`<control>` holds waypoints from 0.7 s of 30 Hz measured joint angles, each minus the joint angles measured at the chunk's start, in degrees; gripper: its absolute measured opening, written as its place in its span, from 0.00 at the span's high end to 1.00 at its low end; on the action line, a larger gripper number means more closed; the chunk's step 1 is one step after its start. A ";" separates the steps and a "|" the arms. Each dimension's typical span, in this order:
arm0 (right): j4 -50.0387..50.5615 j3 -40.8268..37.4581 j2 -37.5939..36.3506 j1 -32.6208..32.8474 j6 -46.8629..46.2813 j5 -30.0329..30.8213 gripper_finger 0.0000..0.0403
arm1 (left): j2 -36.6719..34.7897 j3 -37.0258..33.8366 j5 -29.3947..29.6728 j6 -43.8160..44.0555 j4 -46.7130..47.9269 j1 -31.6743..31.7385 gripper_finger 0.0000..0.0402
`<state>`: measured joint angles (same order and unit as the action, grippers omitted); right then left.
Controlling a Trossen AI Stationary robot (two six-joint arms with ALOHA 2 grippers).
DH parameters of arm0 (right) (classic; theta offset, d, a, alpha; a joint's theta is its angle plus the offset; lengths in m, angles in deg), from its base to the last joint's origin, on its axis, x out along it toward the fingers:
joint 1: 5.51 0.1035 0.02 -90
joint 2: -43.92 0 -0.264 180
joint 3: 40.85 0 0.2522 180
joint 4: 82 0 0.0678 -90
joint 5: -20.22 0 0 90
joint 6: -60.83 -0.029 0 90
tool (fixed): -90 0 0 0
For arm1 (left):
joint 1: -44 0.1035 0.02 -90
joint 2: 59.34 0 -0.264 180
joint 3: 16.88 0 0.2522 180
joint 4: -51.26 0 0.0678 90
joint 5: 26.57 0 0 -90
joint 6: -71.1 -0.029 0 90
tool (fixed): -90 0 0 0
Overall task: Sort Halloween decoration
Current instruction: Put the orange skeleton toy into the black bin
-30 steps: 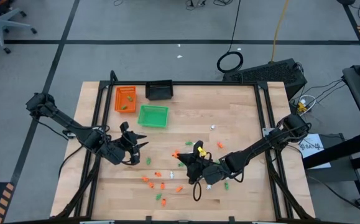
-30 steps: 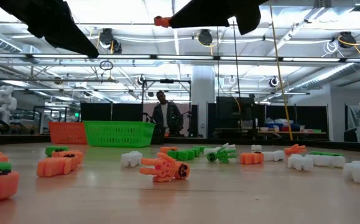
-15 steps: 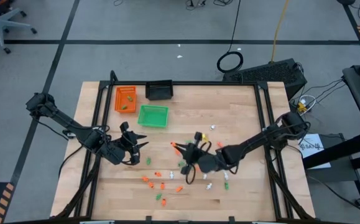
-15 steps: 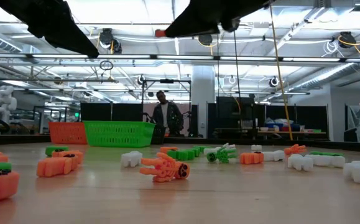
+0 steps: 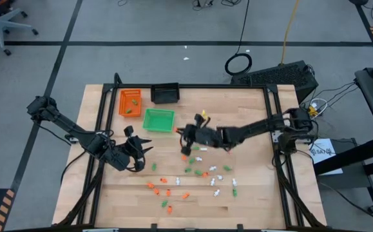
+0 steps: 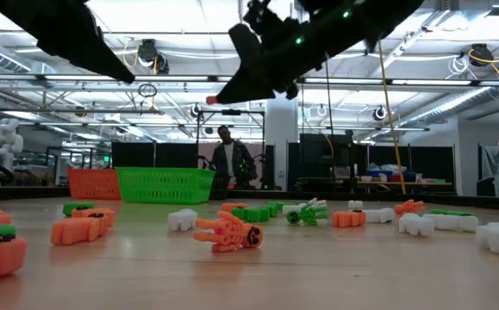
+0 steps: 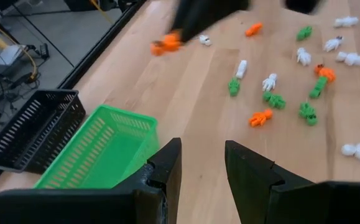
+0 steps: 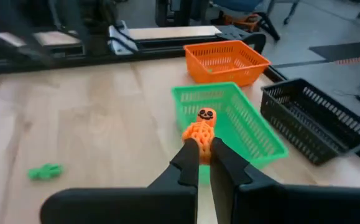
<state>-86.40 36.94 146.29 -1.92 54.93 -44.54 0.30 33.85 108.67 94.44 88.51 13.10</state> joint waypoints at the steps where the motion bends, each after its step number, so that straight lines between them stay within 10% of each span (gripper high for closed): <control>1: -0.42 0.00 0.00 -1.79 0.82 -1.86 1.00 | 0.00 0.00 0.37 -0.70 -0.02 0.00 0.70; 21: -13.94 1.38 0.00 -29.78 2.36 -28.56 1.00 | 0.00 0.00 9.58 -11.96 -0.72 3.29 0.70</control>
<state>-100.34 38.32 146.29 -31.70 57.29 -73.10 0.30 33.85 118.24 82.48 87.79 16.39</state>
